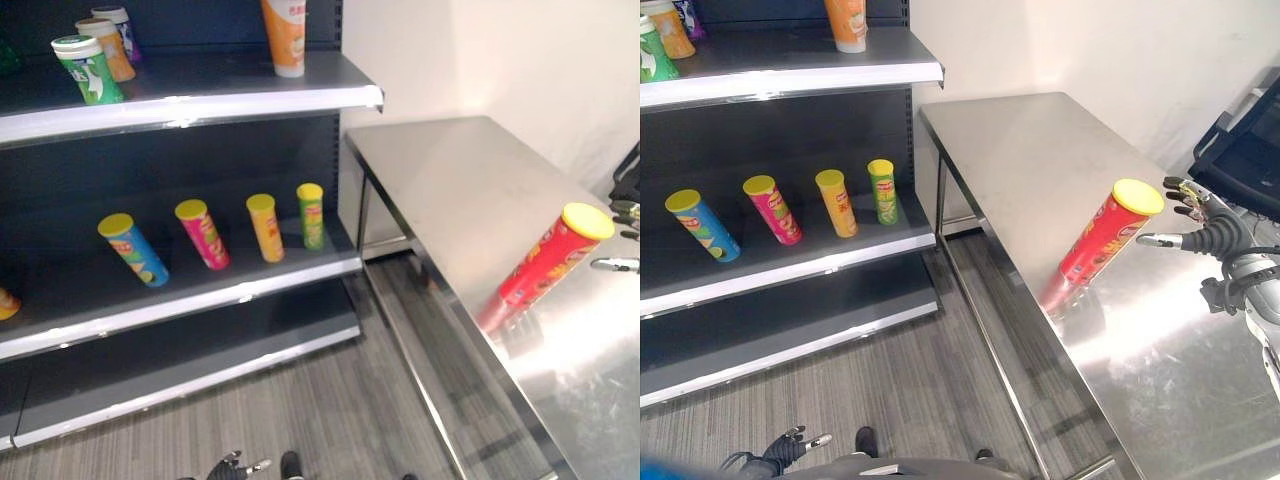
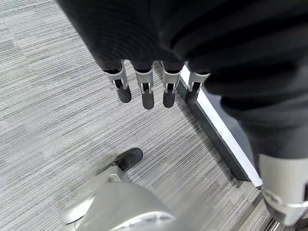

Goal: Put the goods on the table back onto the shelves and tidy them up.

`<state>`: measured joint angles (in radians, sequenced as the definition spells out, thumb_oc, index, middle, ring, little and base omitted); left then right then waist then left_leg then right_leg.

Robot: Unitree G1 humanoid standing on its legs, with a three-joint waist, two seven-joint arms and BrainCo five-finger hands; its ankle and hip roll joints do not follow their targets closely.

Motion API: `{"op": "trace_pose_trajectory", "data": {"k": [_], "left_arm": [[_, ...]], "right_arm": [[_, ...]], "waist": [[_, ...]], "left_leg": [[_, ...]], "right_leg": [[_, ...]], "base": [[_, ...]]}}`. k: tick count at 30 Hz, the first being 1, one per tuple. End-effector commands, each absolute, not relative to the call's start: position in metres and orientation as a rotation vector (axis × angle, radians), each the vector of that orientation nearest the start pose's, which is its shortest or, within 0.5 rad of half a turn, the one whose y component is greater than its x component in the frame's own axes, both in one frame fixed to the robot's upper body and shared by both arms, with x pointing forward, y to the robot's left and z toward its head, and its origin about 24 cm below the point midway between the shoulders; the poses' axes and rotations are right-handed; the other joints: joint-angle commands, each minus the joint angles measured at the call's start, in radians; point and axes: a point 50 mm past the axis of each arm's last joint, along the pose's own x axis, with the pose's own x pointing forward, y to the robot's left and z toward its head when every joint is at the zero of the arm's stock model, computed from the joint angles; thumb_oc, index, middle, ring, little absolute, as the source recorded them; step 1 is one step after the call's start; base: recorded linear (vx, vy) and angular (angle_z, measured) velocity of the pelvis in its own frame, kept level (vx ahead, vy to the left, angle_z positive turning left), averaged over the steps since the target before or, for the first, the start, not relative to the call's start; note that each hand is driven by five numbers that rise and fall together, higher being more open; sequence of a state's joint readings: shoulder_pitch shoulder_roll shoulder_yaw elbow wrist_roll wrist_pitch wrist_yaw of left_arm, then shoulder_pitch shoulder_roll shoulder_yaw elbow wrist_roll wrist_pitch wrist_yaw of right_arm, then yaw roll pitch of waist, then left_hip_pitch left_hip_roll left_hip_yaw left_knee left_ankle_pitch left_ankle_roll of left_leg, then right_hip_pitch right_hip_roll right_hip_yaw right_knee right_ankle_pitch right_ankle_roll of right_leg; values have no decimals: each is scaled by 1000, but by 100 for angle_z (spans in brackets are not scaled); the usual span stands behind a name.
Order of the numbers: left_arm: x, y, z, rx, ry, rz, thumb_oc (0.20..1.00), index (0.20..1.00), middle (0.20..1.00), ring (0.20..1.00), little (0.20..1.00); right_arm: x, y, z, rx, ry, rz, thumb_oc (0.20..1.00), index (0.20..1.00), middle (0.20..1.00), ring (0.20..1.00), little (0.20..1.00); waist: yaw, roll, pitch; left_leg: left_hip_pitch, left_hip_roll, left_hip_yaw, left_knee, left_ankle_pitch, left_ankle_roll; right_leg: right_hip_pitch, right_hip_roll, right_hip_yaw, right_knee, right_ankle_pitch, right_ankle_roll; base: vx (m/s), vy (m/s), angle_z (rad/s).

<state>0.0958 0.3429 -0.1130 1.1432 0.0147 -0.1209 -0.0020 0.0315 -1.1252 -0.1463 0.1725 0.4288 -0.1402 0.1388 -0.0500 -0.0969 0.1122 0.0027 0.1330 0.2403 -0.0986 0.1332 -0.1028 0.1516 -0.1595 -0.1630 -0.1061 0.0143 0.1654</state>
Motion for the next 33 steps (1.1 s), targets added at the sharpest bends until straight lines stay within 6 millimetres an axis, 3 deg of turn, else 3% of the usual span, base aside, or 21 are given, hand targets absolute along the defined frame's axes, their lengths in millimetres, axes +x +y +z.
{"op": "trace_pose_trajectory", "data": {"k": [1,33], "left_arm": [[94,270,-144,405,1074,50,1000,1000,1000,1000,1000],[92,267,-146,419,1091,34,1000,1000,1000,1000,1000]], "right_arm": [[255,-356,206,-808,-123,-47,1000,1000,1000,1000,1000],[277,-356,182,-860,2,-35,1000,1000,1000,1000,1000]], "waist": [[59,-14,-16],[90,-14,-17]], "left_leg": [[43,-15,8,32,-144,7],[51,-17,-11,26,-142,4]], "right_leg": [[-85,-19,-14,94,-42,-9],[-62,-20,-47,88,-49,-13]], "base": [[0,0,0],[0,0,1]]}}
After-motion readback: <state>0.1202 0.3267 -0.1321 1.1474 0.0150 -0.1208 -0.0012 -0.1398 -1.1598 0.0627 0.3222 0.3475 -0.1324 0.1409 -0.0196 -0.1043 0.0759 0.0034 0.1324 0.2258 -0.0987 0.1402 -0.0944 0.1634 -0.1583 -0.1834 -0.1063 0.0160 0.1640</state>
